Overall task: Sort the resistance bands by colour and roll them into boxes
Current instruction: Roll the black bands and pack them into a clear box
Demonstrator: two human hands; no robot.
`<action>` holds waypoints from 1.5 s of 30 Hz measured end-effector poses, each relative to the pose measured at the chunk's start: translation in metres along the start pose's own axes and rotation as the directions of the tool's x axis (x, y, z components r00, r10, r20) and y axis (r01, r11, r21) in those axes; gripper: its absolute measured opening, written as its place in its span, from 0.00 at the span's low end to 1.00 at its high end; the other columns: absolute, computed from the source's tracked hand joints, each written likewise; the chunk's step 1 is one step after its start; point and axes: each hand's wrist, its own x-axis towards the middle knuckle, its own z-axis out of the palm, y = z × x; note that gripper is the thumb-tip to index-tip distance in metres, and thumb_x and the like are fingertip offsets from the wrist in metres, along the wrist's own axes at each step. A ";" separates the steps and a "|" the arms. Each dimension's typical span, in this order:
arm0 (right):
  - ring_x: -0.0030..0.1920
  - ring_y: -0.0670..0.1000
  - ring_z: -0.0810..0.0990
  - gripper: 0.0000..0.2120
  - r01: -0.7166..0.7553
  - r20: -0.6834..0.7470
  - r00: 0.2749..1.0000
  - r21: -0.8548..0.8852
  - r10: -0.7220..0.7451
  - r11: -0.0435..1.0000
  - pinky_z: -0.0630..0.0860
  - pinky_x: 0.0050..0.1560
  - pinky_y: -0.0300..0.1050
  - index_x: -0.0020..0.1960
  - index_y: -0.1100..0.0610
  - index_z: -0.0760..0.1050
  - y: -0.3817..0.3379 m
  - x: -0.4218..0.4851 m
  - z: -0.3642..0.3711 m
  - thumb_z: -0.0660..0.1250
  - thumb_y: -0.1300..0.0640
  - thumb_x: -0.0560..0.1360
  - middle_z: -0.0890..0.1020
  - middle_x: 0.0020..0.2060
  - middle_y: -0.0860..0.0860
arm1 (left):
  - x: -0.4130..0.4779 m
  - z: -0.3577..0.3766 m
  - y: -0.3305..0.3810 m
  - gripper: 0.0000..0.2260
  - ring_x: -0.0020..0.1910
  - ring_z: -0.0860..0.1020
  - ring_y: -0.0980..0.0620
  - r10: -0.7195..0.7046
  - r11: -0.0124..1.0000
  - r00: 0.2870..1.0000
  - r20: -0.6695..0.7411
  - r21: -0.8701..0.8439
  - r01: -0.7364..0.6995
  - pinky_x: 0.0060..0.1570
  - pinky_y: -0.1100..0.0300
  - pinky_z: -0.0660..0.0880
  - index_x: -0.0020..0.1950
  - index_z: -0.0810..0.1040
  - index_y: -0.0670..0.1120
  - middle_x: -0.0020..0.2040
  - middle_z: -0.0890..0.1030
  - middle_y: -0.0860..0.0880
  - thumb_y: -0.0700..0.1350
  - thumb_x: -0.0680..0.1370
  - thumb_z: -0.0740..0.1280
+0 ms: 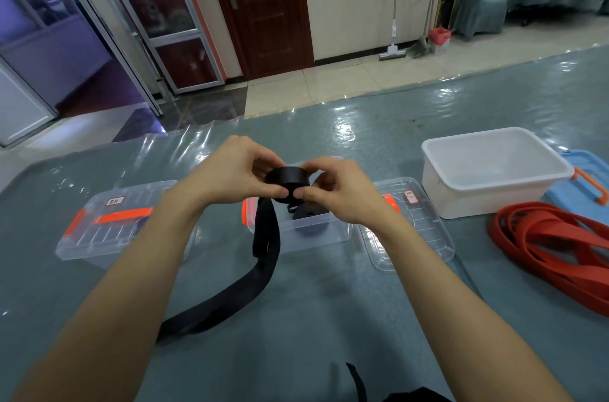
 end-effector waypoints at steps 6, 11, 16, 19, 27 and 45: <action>0.39 0.58 0.88 0.14 0.059 -0.151 0.989 0.411 0.004 0.910 0.85 0.54 0.57 0.64 0.61 0.81 0.002 -0.003 0.004 0.76 0.60 0.80 0.88 0.42 0.61 | -0.009 0.016 -0.011 0.26 0.57 0.89 0.48 -0.079 0.838 0.981 -0.175 -0.544 -0.029 0.59 0.60 0.83 0.59 0.89 0.57 0.55 0.90 0.49 0.60 0.63 0.87; 0.42 0.57 0.87 0.14 0.037 -0.155 0.985 0.637 0.081 0.770 0.84 0.57 0.52 0.67 0.65 0.80 0.002 -0.007 0.019 0.71 0.61 0.83 0.88 0.52 0.61 | -0.009 0.038 -0.007 0.27 0.61 0.87 0.41 -0.155 0.697 0.955 -0.253 -0.713 -0.075 0.63 0.52 0.83 0.61 0.89 0.53 0.59 0.89 0.42 0.57 0.65 0.87; 0.42 0.56 0.86 0.14 0.012 -0.136 0.985 0.670 0.106 0.742 0.83 0.56 0.50 0.67 0.66 0.79 0.001 -0.007 0.020 0.70 0.62 0.83 0.86 0.55 0.66 | -0.014 0.029 -0.003 0.22 0.58 0.89 0.44 -0.154 0.758 0.944 -0.290 -0.648 -0.075 0.58 0.56 0.84 0.59 0.90 0.53 0.56 0.90 0.44 0.59 0.68 0.85; 0.42 0.56 0.85 0.15 0.002 -0.124 0.985 0.712 0.123 0.702 0.82 0.56 0.52 0.68 0.67 0.78 0.000 -0.007 0.023 0.69 0.63 0.84 0.86 0.54 0.63 | -0.014 0.023 0.000 0.16 0.56 0.89 0.48 -0.104 0.835 0.939 -0.326 -0.542 -0.096 0.57 0.62 0.83 0.57 0.90 0.58 0.54 0.91 0.49 0.55 0.71 0.83; 0.46 0.59 0.90 0.18 -0.071 -0.027 0.995 0.492 0.097 0.868 0.85 0.59 0.57 0.69 0.58 0.79 0.003 -0.012 0.016 0.75 0.57 0.81 0.89 0.52 0.57 | -0.018 0.014 -0.003 0.15 0.54 0.90 0.49 -0.111 0.881 0.976 -0.186 -0.474 0.010 0.60 0.55 0.85 0.57 0.90 0.54 0.52 0.91 0.49 0.46 0.71 0.84; 0.39 0.54 0.82 0.16 0.089 -0.155 0.988 0.650 0.017 0.754 0.81 0.54 0.51 0.69 0.68 0.77 -0.022 0.008 0.008 0.68 0.61 0.84 0.84 0.48 0.60 | -0.008 0.005 -0.001 0.21 0.59 0.88 0.47 -0.084 0.802 0.952 -0.294 -0.587 -0.110 0.59 0.59 0.83 0.61 0.89 0.55 0.58 0.90 0.47 0.51 0.69 0.86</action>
